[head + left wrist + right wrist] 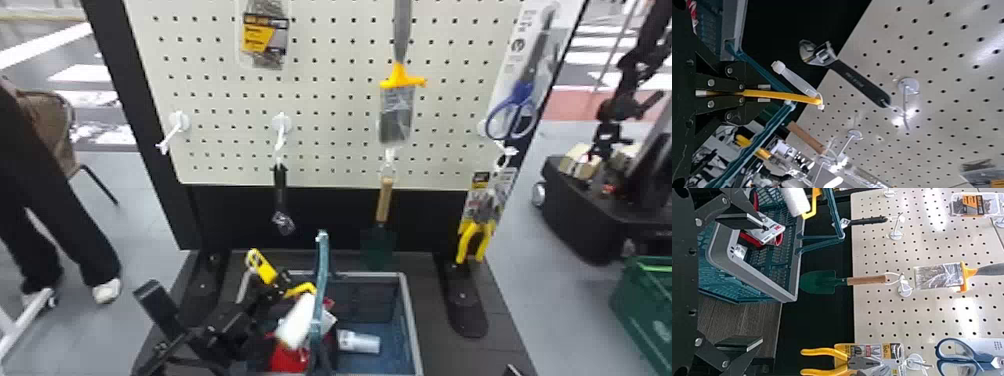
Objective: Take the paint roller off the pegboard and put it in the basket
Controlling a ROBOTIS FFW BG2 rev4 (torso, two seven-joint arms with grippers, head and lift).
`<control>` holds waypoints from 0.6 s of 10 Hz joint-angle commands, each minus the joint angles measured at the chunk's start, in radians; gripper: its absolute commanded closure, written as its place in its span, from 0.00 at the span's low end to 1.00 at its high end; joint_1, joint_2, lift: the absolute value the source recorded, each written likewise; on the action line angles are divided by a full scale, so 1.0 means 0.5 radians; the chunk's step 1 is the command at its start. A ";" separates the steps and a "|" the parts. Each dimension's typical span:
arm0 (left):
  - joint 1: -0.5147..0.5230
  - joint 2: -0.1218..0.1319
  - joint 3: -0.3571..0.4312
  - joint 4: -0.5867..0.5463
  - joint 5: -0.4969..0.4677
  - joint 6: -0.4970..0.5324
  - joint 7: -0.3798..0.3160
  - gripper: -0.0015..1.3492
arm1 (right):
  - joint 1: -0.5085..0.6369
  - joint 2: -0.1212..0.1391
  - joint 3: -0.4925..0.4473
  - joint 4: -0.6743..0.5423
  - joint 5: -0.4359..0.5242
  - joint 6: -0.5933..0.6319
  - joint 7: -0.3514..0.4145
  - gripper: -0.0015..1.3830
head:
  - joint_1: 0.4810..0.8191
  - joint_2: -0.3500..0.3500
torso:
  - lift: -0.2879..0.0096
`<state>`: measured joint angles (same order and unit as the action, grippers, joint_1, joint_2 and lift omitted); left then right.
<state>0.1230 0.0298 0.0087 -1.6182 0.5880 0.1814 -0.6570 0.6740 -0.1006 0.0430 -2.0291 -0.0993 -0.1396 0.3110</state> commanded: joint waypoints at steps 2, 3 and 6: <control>-0.022 -0.007 -0.085 0.127 -0.044 -0.068 -0.008 0.89 | 0.002 -0.004 0.000 0.001 -0.004 0.000 0.001 0.18 | 0.20 0.50 | 0.63; -0.013 -0.017 -0.091 0.141 -0.038 -0.102 -0.002 0.67 | 0.002 -0.007 0.000 0.001 -0.007 0.000 0.001 0.18 | 0.20 0.50 | 0.63; -0.034 -0.010 -0.076 0.141 -0.072 -0.154 0.013 0.40 | 0.002 -0.007 0.000 0.001 -0.007 0.000 0.001 0.18 | 0.20 0.50 | 0.63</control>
<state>0.1071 0.0233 -0.0322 -1.5476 0.5526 0.1050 -0.6509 0.6749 -0.1043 0.0429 -2.0286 -0.1028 -0.1396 0.3112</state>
